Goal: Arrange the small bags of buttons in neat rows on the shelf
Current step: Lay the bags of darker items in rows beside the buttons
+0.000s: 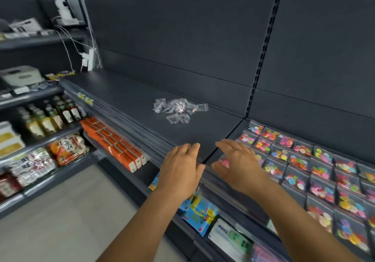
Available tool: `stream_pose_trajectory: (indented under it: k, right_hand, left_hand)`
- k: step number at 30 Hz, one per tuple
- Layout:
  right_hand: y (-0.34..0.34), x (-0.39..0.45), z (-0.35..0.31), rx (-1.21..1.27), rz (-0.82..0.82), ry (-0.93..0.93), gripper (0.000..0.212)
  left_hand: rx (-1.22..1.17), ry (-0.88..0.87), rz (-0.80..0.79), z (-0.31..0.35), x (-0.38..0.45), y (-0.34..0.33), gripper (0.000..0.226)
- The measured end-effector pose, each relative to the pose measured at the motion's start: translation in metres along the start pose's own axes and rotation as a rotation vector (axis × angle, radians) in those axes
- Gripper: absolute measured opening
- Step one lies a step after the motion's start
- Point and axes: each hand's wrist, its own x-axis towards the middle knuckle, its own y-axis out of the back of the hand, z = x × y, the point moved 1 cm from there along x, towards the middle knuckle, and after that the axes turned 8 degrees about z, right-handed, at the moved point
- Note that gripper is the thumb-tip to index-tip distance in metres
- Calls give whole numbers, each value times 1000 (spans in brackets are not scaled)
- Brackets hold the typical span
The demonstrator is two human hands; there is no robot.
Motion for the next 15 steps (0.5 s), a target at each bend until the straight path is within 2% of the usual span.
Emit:
stream_pose_trajectory:
  k: [6,15]
  right_hand:
    - [-30,74,-21,7,-14,58,63]
    - [-68,181,-21,21,-121,32,56]
  left_hand:
    - [13,80,-12,-58,43,-9,61]
    - [4,92,-101,-123,130,-47,59]
